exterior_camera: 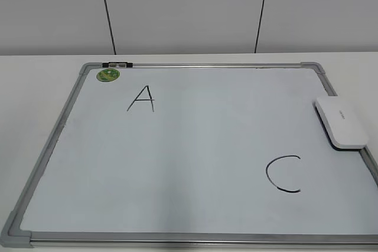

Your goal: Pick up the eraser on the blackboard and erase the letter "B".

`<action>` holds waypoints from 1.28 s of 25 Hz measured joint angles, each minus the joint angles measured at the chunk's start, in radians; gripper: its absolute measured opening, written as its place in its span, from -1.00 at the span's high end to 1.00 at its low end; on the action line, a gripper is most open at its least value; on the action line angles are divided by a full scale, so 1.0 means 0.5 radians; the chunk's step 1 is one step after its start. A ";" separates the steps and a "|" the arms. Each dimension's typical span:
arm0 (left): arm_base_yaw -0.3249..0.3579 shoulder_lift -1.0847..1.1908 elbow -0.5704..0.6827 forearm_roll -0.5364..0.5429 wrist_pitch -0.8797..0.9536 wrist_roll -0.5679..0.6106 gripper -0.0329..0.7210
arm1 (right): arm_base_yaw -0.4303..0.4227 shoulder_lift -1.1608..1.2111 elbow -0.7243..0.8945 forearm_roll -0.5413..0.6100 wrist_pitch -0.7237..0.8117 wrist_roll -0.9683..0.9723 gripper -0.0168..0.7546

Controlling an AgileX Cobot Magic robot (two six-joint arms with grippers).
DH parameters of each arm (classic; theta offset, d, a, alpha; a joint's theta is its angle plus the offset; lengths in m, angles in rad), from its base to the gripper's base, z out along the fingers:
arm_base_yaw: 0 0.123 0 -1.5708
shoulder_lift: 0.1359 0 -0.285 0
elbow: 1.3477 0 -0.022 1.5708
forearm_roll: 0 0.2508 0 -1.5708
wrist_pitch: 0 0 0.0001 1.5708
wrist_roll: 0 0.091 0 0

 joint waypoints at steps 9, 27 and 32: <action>0.000 -0.295 0.424 0.038 -0.086 -0.004 -0.26 | 0.000 -0.483 0.392 -0.171 0.013 0.031 -0.57; 0.000 -0.317 0.746 0.218 -0.452 -0.004 -0.26 | 0.000 -0.497 0.665 -0.194 -0.245 0.068 -0.56; 0.000 -0.317 0.790 0.219 -0.390 -0.004 -0.26 | 0.000 -0.497 0.665 -0.194 -0.250 0.068 -0.56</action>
